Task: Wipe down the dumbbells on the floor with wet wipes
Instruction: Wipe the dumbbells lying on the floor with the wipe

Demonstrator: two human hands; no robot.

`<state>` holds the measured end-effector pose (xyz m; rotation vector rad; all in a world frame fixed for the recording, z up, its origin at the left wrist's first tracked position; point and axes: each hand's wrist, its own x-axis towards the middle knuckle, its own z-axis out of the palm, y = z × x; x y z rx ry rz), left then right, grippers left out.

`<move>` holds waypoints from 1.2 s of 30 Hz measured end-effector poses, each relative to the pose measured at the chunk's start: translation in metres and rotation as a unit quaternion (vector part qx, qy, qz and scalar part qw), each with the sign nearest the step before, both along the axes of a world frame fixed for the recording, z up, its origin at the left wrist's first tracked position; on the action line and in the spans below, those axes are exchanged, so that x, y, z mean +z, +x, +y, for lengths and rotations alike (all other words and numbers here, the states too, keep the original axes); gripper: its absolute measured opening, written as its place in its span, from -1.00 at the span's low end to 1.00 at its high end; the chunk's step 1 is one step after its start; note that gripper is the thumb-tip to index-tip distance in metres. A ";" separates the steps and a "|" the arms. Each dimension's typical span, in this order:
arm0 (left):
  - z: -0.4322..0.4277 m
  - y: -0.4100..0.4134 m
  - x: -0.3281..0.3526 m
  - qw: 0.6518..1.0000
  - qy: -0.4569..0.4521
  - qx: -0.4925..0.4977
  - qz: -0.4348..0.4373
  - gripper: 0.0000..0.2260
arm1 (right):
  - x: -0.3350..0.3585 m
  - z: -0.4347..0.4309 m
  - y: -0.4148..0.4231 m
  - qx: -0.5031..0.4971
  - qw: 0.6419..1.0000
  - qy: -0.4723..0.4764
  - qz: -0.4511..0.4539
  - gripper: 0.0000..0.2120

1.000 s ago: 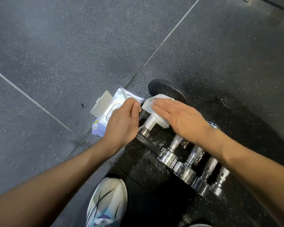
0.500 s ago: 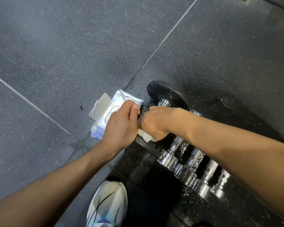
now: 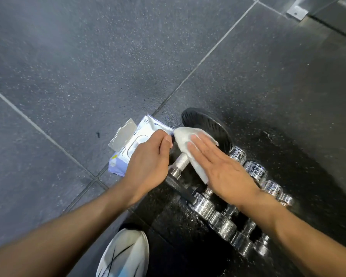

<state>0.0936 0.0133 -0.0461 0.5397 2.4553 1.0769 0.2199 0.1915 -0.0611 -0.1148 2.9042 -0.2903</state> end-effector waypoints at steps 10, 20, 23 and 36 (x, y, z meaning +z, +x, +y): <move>0.001 0.001 -0.001 1.000 -0.004 0.015 -0.009 -0.76 | -0.002 -0.050 0.003 -0.561 0.429 -0.708 -0.014 -0.57; 0.002 0.000 -0.006 1.000 0.011 0.017 0.006 -0.75 | 0.004 -0.042 -0.028 -0.507 0.354 -0.776 -0.120 -0.56; 0.002 0.000 -0.008 1.000 0.012 0.019 0.005 -0.75 | -0.002 -0.049 -0.017 -0.504 0.365 -0.765 -0.165 -0.42; 0.002 -0.001 -0.010 1.000 0.023 0.017 -0.002 -0.75 | 0.039 -0.042 -0.011 -0.549 0.607 -0.573 -0.033 -0.68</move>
